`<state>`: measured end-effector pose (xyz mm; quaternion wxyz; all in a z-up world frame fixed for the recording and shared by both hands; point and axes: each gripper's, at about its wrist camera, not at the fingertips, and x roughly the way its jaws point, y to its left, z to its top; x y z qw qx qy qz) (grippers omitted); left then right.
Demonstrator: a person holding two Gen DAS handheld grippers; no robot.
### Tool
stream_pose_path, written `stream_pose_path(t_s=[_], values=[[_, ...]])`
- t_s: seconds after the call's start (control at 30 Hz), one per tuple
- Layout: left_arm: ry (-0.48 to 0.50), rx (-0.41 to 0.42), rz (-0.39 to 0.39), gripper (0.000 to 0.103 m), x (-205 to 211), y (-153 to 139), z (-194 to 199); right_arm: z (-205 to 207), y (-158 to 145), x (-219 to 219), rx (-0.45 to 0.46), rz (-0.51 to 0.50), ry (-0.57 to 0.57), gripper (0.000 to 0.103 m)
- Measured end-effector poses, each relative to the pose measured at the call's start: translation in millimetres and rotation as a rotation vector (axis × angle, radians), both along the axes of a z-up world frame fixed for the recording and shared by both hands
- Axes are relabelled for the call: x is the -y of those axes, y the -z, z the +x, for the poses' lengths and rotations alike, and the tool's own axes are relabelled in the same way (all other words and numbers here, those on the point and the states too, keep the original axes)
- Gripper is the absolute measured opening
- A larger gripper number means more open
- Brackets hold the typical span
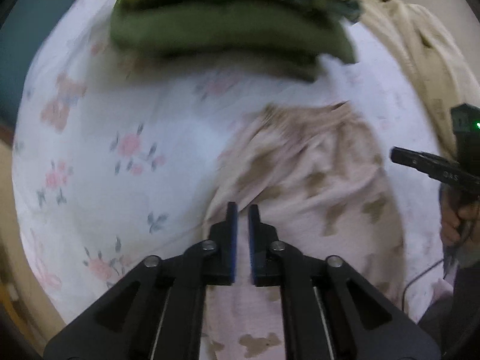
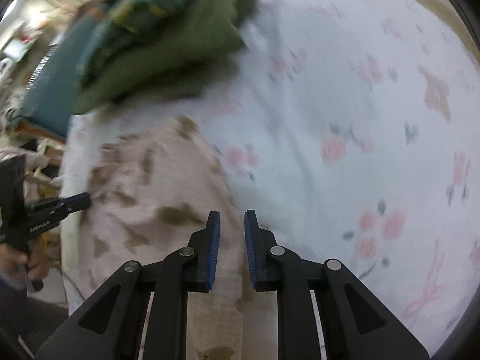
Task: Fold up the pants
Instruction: 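Grasp the waistband with the left gripper while the right gripper grasps its other end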
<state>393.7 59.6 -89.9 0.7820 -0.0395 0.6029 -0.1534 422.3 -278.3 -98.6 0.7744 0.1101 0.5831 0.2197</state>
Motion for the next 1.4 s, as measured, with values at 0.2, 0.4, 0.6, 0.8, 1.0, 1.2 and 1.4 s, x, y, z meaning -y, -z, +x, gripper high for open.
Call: stream_pose_path(t_s=[0.2,0.4,0.6,0.8,1.0,1.2,1.4], values=[[0.185,0.111,0.074,0.066,34.5,-20.9,36.6,35.2,-6.6,-9.1,0.015,0.028,0.004,0.030],[0.248,-0.006,0.038,0.054,35.7,31.7,81.1,71.1,11.5,-27.9,-0.037,0.038,-0.043,0.052],[0.330,0.020,0.039,0.040,39.7,53.7,90.4,82.9,35.6,-56.0,-0.069,-0.014,-0.126,0.051],[0.382,0.047,0.011,0.008,40.9,39.6,85.5,80.2,19.2,-80.8,0.046,-0.103,-0.233,0.006],[0.348,0.178,-0.021,0.008,36.3,-24.7,81.9,77.8,-33.9,-75.2,0.197,-0.121,-0.213,0.001],[0.479,0.287,0.066,0.008,41.3,-80.0,31.0,38.2,-80.7,-65.0,0.273,-0.132,-0.295,0.001],[0.573,0.351,0.072,0.008,54.0,-111.7,-43.1,-27.9,-120.5,-52.0,0.331,-0.123,-0.351,0.001]])
